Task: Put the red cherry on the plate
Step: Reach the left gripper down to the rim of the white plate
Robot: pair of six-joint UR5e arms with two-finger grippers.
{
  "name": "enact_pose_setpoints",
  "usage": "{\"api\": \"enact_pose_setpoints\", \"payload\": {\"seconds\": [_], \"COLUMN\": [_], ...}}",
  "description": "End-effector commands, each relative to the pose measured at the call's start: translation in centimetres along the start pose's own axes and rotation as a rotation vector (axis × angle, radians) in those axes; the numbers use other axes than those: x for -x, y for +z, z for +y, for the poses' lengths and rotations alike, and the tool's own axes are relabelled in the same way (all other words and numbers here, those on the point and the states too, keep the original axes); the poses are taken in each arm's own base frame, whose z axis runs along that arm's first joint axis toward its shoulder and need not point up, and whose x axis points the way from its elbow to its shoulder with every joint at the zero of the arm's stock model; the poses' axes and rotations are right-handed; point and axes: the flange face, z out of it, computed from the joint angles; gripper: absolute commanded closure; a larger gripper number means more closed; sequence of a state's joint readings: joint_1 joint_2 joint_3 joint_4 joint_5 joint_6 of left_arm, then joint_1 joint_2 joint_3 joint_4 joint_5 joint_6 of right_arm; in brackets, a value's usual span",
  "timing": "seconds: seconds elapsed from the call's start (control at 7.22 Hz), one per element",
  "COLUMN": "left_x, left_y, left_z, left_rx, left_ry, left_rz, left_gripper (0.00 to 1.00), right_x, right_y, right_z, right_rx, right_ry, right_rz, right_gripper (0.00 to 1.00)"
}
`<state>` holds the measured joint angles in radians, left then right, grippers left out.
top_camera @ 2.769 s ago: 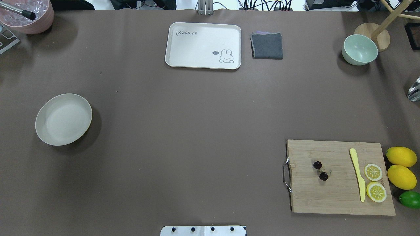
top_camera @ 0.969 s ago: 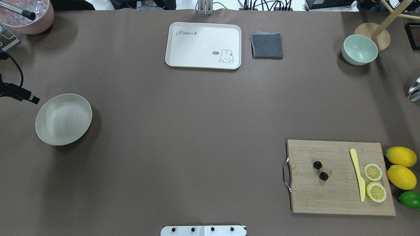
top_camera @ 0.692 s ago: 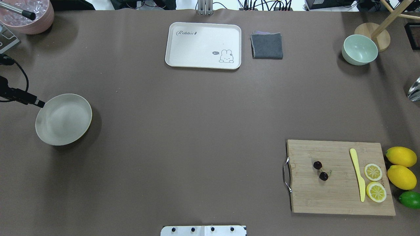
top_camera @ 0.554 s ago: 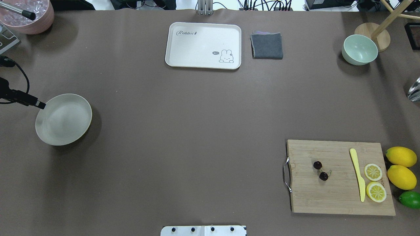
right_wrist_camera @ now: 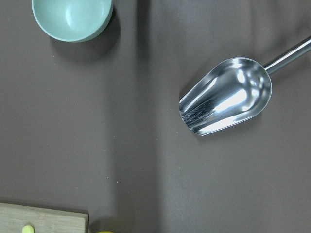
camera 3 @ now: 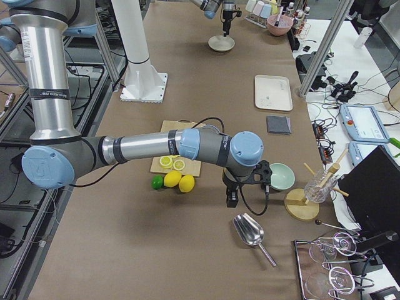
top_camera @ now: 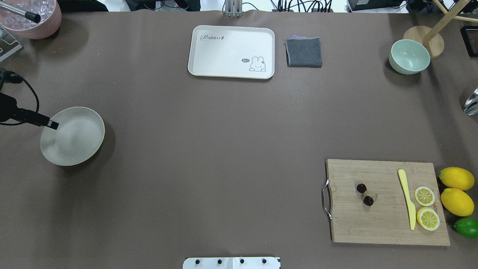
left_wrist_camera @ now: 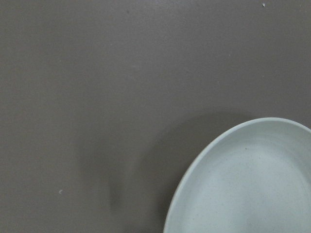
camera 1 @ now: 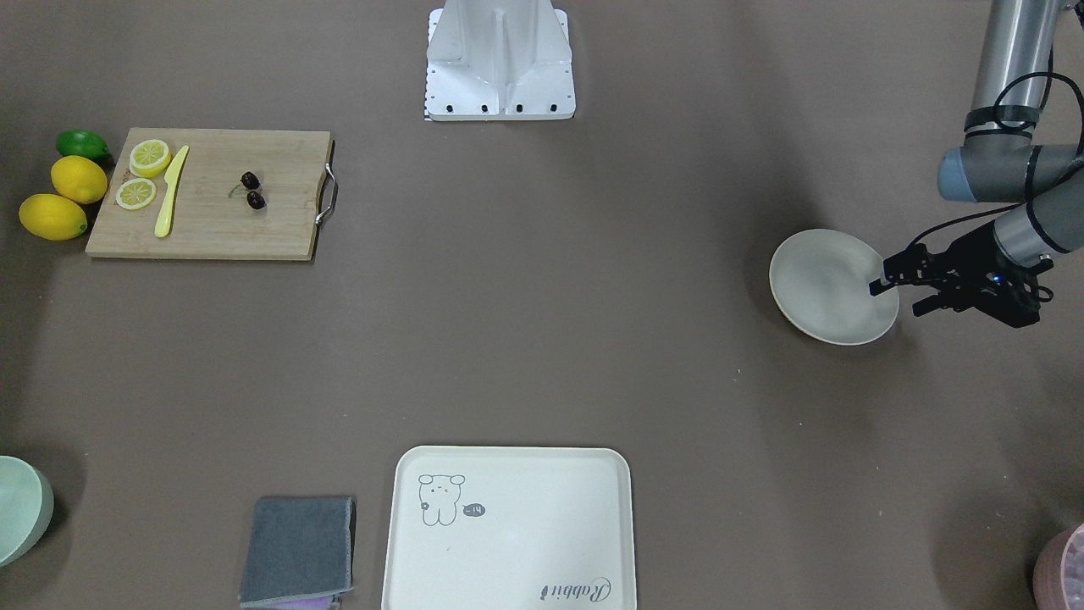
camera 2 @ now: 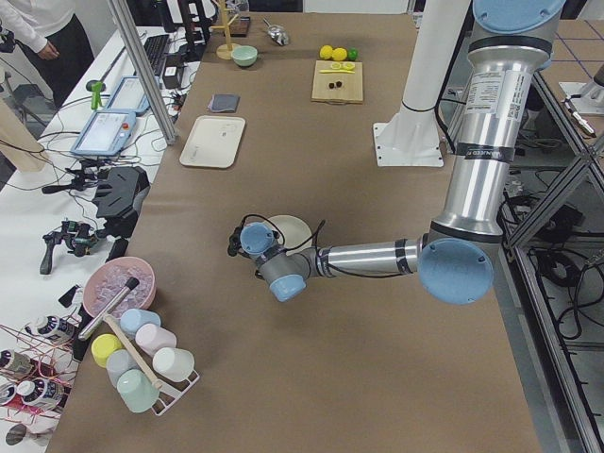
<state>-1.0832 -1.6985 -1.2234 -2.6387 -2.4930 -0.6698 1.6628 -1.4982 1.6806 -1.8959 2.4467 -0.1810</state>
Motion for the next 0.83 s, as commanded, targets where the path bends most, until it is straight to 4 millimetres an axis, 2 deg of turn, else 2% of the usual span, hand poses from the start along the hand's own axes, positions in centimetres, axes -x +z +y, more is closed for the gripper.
{"api": "enact_pose_setpoints", "payload": {"seconds": [0.0, 0.28, 0.42, 0.55, 0.69], "left_x": [0.7, 1.0, 1.4, 1.3, 1.4], "left_y": [0.0, -0.2, -0.3, -0.3, -0.4], "left_z": [1.6, 2.1, 2.4, 2.5, 2.7], "left_rx": [-0.009, -0.020, -0.036, -0.048, -0.048], "left_ry": [0.012, 0.025, 0.031, 0.041, 0.043], "left_rz": [0.006, 0.003, -0.014, -0.011, -0.012], "left_gripper": [0.38, 0.67, 0.76, 0.92, 1.00], "right_x": [0.0, 0.0, 0.1, 0.1, 0.1], "right_y": [0.0, -0.1, -0.3, -0.3, -0.2], "right_z": [0.0, 0.0, 0.1, 0.1, 0.2], "right_rx": [0.000, -0.002, -0.005, -0.004, -0.003], "right_ry": [0.000, 0.000, -0.003, -0.002, -0.001], "right_rz": [0.000, 0.000, 0.000, 0.000, 0.000], "right_gripper": [0.00, 0.00, 0.00, 0.00, 0.00]}}
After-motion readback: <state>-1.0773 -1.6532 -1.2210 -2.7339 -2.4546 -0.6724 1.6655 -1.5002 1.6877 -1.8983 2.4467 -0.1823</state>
